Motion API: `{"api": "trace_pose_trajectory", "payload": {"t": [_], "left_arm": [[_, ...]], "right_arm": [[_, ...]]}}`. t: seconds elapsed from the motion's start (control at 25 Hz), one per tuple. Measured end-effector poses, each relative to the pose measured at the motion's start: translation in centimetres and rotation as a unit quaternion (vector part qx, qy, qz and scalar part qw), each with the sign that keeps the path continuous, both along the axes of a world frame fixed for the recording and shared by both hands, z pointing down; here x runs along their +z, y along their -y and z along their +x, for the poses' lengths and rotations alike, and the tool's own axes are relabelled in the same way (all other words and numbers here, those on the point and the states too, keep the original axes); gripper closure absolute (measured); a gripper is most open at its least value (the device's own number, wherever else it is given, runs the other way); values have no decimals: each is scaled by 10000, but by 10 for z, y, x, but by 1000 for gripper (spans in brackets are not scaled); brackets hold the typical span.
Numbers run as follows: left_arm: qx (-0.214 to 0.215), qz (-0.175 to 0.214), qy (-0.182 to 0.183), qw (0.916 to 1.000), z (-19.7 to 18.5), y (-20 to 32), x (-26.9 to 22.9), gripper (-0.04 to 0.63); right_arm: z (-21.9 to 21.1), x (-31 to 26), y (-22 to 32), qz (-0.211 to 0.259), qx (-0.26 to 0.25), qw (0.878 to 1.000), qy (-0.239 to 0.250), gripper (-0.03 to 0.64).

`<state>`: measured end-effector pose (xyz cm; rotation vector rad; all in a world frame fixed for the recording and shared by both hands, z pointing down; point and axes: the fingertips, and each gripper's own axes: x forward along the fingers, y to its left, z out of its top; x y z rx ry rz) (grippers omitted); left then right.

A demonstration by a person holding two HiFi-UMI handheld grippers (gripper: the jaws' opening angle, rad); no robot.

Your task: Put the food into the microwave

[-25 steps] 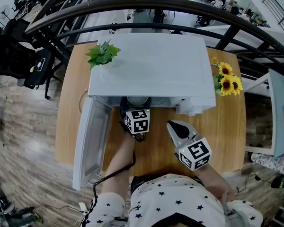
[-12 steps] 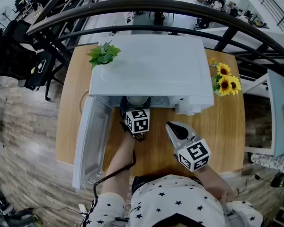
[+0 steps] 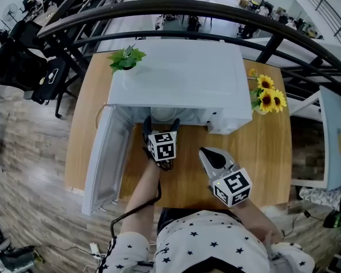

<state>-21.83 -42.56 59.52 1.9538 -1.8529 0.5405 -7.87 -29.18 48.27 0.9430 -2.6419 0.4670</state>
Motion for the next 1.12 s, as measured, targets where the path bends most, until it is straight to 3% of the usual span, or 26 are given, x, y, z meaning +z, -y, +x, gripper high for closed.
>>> {"api": "trace_pose_trajectory", "payload": {"t": [0.56, 0.88, 1.12], "left_arm": [[-88, 391, -56, 9992, 32, -74, -35, 137], [-304, 476, -340, 9978, 49, -123, -53, 144], [-612, 631, -307, 9957, 53, -163, -67, 300]], "right_arm": [[38, -7, -62, 200, -52, 9998, 32, 611], [59, -17, -96, 358, -32, 9993, 83, 611], [67, -24, -118, 472, -25, 9987, 186, 611]]}}
